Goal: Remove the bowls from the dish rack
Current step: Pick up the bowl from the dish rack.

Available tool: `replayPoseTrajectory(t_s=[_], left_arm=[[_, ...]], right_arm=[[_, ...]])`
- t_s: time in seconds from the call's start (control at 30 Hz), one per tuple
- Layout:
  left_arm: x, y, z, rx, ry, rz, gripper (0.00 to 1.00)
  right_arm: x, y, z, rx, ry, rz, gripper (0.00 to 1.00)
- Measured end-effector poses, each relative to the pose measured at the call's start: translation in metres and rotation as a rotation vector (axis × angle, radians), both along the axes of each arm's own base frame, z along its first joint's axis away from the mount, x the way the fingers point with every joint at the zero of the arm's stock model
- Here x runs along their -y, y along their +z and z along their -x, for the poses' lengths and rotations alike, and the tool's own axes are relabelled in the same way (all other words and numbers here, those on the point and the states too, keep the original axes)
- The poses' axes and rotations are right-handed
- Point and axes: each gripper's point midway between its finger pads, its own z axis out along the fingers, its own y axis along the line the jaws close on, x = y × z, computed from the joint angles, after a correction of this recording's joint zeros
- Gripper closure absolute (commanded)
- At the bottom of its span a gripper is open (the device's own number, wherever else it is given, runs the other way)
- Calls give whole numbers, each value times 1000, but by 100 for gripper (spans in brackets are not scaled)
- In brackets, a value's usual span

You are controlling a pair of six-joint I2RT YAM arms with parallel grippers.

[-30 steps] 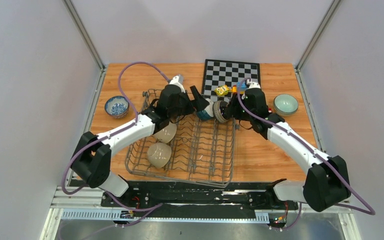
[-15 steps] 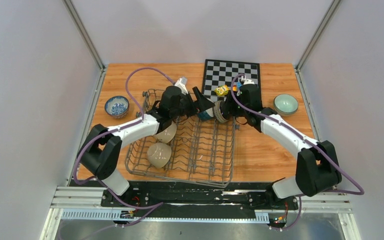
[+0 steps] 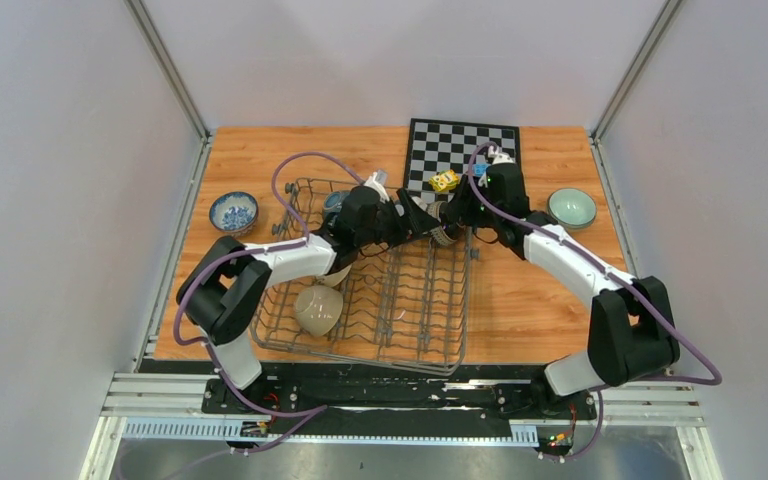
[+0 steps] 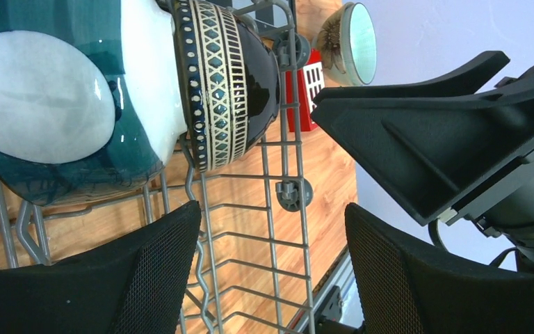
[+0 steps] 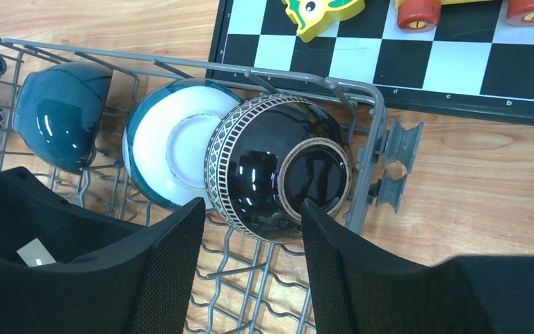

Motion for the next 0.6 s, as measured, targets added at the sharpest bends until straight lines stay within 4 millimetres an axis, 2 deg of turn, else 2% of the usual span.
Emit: replayPoseTrajectory(t_s=[0.3, 0.43, 0.6], left_arm=[[2, -21, -8, -11, 38, -40, 27], [5, -28, -11, -5, 47, -51, 29], [9, -26, -16, 30, 55, -57, 31]], right_arm=[[1, -15, -6, -65, -7, -72, 48], [2, -13, -8, -76, -13, -110, 48], [4, -10, -10, -85, -27, -158, 49]])
